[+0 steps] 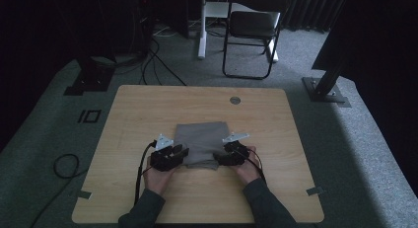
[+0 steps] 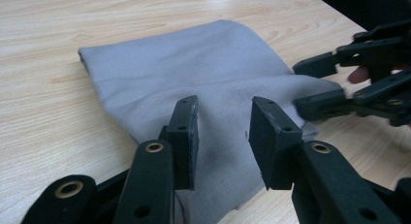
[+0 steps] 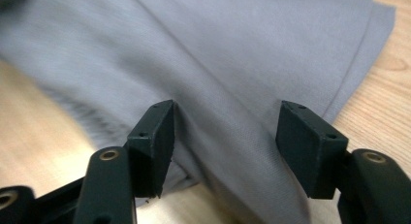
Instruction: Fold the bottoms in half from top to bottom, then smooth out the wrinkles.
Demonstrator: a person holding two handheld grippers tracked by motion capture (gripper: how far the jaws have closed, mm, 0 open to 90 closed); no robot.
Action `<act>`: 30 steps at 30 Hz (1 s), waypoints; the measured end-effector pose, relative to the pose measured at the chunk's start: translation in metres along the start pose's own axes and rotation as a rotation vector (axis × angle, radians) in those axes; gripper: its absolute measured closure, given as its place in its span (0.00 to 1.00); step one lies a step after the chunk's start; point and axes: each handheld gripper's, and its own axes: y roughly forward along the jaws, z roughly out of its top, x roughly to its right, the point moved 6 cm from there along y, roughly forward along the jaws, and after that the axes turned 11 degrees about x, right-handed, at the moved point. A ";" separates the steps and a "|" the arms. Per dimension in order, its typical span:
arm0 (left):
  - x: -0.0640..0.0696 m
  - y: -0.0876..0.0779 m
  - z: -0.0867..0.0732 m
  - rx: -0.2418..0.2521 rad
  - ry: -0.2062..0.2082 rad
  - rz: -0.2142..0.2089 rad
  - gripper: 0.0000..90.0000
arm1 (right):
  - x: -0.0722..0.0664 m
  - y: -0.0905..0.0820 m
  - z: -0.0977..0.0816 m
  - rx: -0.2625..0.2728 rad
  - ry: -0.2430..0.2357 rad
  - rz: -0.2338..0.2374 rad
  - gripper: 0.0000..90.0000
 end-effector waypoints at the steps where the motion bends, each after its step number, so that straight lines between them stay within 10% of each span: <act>1: 0.001 -0.001 0.000 0.003 -0.001 -0.007 0.71 | -0.001 -0.005 0.000 0.010 0.000 -0.001 0.41; 9: 0.027 0.001 0.001 0.013 0.042 -0.082 0.70 | 0.013 -0.028 0.003 0.083 0.053 -0.022 0.42; 19: 0.027 0.039 -0.018 -0.088 0.108 -0.014 0.68 | 0.026 -0.018 0.011 0.099 0.100 -0.048 0.49; 30: 0.022 0.036 -0.040 -0.168 0.102 -0.012 0.85 | 0.009 -0.001 0.021 0.095 0.079 -0.012 0.49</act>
